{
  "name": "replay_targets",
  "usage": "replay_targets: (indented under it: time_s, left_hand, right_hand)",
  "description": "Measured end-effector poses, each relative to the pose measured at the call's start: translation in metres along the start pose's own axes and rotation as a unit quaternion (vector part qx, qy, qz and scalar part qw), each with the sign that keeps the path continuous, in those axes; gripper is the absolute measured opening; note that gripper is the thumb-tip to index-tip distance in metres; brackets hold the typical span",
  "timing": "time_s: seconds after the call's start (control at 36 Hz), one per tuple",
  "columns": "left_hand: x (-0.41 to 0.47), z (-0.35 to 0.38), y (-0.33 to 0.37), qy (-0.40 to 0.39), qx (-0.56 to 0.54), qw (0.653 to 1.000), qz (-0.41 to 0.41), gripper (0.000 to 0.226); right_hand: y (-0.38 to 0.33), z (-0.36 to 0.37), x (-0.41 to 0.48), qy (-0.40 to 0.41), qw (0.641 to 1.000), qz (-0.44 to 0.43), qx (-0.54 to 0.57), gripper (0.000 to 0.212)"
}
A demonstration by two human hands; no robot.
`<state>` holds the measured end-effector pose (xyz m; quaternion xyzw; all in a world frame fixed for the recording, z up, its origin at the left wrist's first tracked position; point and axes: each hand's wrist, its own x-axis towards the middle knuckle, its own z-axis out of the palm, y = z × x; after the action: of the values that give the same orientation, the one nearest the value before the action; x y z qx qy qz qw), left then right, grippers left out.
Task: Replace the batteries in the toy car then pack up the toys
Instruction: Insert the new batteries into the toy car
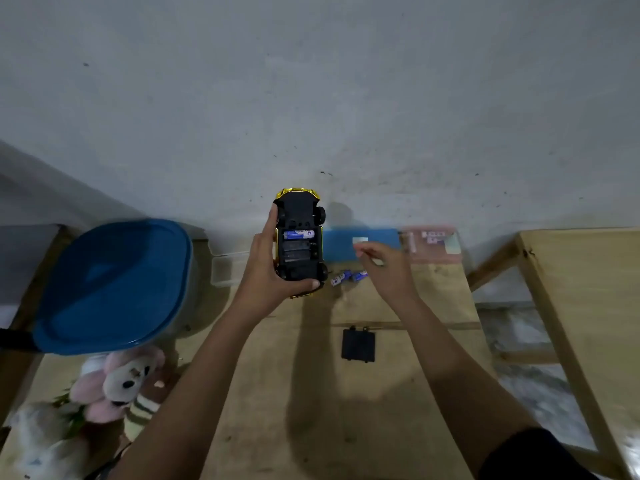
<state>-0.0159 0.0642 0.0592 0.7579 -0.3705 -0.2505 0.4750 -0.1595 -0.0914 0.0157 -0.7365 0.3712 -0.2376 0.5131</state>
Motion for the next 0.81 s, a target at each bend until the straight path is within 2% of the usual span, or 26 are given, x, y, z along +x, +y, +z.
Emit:
replay_targets:
  time_s: [0.17, 0.22, 0.31, 0.44, 0.56, 0.61, 0.69, 0.81]
  left_hand:
    - [0.001, 0.004, -0.016, 0.015, 0.011, 1.0, -0.01, 0.13]
    - [-0.001, 0.007, -0.02, 0.016, 0.004, 1.0, -0.022, 0.129]
    - [-0.003, 0.011, -0.026, 0.018, -0.011, 0.999, -0.033, 0.127]
    - [-0.003, 0.013, -0.029, 0.021, -0.016, 0.999, -0.044, 0.129]
    - [0.0, 0.016, -0.022, 0.019, -0.016, 0.998, -0.05, 0.13]
    - [0.001, 0.019, -0.016, 0.013, -0.014, 0.999, -0.05, 0.131]
    - [0.003, 0.025, -0.008, 0.003, -0.015, 0.999, -0.04, 0.13]
    - [0.004, 0.032, 0.005, -0.014, -0.025, 1.0, -0.013, 0.13]
  right_hand:
    - [0.045, 0.008, 0.008, -0.098, 0.976, 0.023, -0.195, 0.033]
    - [0.052, 0.012, 0.009, -0.099, 0.965, 0.023, -0.24, 0.033]
    - [0.056, 0.013, 0.01, -0.074, 0.966, 0.034, -0.246, 0.026]
    - [0.06, 0.009, 0.012, -0.07, 0.976, 0.071, -0.192, 0.02]
    - [0.034, 0.0, 0.011, -0.069, 0.994, 0.076, -0.04, 0.018]
    - [0.007, -0.005, 0.009, -0.042, 0.997, 0.049, 0.03, 0.015]
    - [-0.031, -0.014, 0.008, 0.002, 0.997, -0.001, 0.071, 0.016]
    - [-0.069, -0.019, 0.0, -0.026, 0.996, -0.068, 0.042, 0.012]
